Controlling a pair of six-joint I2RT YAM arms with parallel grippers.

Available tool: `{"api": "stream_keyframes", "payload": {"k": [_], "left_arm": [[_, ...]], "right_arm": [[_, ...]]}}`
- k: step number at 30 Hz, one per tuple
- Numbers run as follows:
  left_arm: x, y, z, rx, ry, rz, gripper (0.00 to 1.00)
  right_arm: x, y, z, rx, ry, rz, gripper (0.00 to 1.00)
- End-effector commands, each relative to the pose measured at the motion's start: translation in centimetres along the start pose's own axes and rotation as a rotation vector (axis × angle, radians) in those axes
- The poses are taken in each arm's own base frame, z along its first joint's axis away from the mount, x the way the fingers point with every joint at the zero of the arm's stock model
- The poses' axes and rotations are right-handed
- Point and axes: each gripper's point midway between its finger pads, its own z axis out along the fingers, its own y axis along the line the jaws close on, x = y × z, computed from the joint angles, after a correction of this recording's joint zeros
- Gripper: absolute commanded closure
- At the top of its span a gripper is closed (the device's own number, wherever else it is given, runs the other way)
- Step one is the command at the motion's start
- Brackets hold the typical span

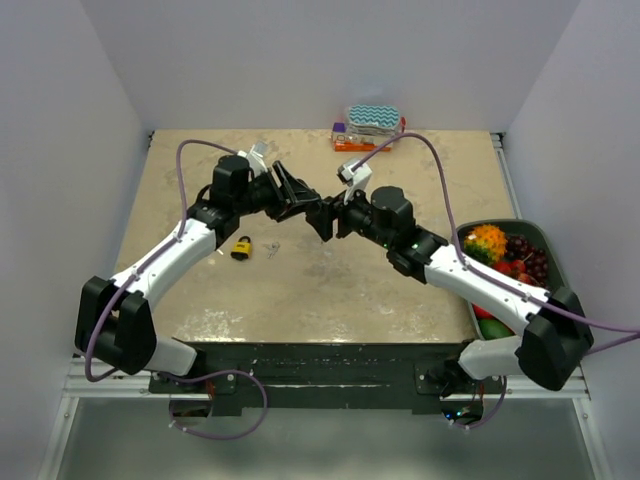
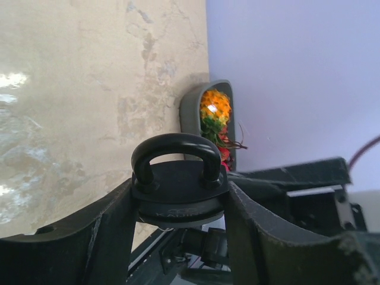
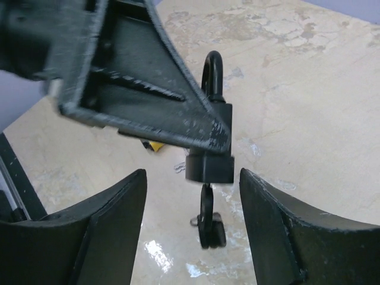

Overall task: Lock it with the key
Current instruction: Lock the lock, then place the key at the center of the board.

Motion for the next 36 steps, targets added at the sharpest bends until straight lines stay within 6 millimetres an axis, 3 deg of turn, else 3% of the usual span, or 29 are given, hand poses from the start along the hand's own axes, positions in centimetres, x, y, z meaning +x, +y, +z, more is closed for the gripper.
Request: {"api": "stream_keyframes", "payload": {"k": [1, 4, 8, 16, 22, 36], "left_arm": [[-2.8, -3.1, -1.2, 0.087, -0.069, 0.069, 1.00], [-2.5, -3.5, -1.5, 0.101, -0.060, 0.075, 1.00], [-1.9, -3.4, -1.6, 0.114, -0.042, 0.067, 1.00], [-1.3, -3.8, -1.8, 0.136, -0.031, 0.079, 1.00], [-0.6, -3.5, -2.0, 0.132, -0.017, 0.076, 1.00], [-0.2, -4.1, -2.0, 0.151, -0.012, 0.085, 1.00]], "right_arm": [[-4.1, 0.9, -3.0, -0.050, -0.054, -0.095, 0.35], [-3.6, 0.8, -4.4, -0.070, -0.035, -0.139, 0.40], [-3.1, 1.2, -4.7, -0.102, -0.008, -0.176, 0.41], [-1.3, 0.9, -2.8, -0.123, 0.060, -0.189, 0.47], [-1.4, 1.0, -2.0, -0.130, 0.039, -0.201, 0.54], [-0.1, 0.5, -1.2, -0.121, 0.077, -0.193, 0.90]]}}
